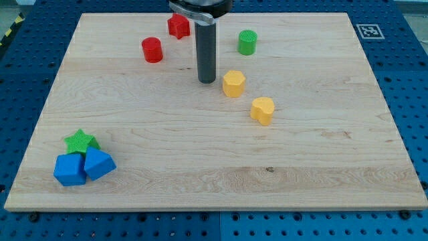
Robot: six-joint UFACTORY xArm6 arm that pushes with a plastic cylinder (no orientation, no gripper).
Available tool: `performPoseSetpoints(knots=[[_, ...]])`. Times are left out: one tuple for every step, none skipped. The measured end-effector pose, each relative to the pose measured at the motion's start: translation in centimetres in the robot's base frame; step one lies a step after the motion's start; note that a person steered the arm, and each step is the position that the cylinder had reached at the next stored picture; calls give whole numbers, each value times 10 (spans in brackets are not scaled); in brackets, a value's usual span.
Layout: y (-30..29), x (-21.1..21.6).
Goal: Move yellow hexagon towards bottom right
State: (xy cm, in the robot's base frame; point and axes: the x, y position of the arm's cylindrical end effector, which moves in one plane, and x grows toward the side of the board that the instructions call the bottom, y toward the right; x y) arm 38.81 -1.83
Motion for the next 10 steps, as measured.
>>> performPoseSetpoints(knots=[[11,0],[31,0],[43,3],[48,16],[62,26],[84,37],[102,53],[123,69],[147,81],[166,83]])
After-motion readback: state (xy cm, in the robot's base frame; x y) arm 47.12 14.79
